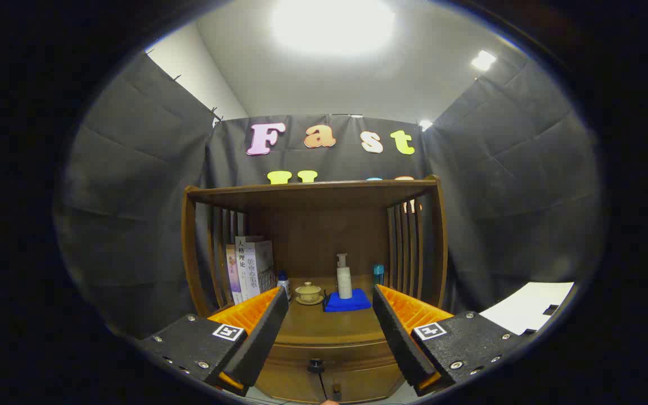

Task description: Pull open the drawer, take out the items inside it, and place them on the countertop above the cabinet.

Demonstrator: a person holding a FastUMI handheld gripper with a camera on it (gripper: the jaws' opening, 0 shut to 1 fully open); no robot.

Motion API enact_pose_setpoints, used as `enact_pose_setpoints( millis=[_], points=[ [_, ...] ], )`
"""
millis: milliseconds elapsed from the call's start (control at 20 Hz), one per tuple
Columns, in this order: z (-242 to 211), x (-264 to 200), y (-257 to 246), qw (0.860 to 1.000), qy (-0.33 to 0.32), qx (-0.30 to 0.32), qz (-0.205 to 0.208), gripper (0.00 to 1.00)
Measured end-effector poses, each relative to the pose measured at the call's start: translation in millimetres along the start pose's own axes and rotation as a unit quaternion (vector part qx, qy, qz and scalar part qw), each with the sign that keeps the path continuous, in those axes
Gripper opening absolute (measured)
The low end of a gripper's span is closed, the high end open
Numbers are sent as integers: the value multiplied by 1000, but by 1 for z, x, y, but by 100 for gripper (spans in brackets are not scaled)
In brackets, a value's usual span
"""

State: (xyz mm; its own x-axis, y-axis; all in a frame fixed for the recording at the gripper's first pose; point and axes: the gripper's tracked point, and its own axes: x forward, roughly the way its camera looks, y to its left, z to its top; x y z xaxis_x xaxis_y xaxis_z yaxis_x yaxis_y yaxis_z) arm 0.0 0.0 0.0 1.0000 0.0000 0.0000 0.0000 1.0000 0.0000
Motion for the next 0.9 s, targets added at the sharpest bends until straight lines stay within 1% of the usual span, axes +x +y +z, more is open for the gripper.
enact_pose_setpoints(
  millis=[250,600,900],
  points=[
    [-14,4,9,1000,16,3,12,94],
    [-21,5,18,1000,24,-3,18,94],
    [-40,8,30,999,43,0,32,94]
  ],
)
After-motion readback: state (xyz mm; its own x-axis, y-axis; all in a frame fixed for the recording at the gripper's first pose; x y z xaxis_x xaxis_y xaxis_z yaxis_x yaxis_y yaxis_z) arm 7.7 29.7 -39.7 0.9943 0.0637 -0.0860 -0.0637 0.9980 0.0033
